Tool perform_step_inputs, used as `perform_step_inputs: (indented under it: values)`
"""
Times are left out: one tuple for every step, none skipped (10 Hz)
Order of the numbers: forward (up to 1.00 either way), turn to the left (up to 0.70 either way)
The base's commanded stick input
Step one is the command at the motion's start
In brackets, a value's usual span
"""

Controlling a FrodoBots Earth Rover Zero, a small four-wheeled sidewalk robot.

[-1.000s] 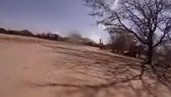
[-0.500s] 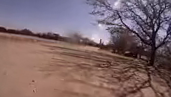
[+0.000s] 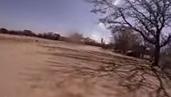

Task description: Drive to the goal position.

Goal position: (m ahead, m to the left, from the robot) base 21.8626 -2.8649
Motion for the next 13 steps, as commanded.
perform_step_inputs:
  values:
    - [1.00, 0.00]
    - [1.00, 0.00]
    - [1.00, 0.00]
    - [1.00, 0.00]
    - [1.00, 0.00]
    - [1.00, 0.00]
    - [1.00, 0.00]
    - [1.00, 0.00]
    - [1.00, 0.00]
    - [1.00, 0.00]
    - [1.00, 0.00]
    - [1.00, 0.00]
    - [1.00, 0.00]
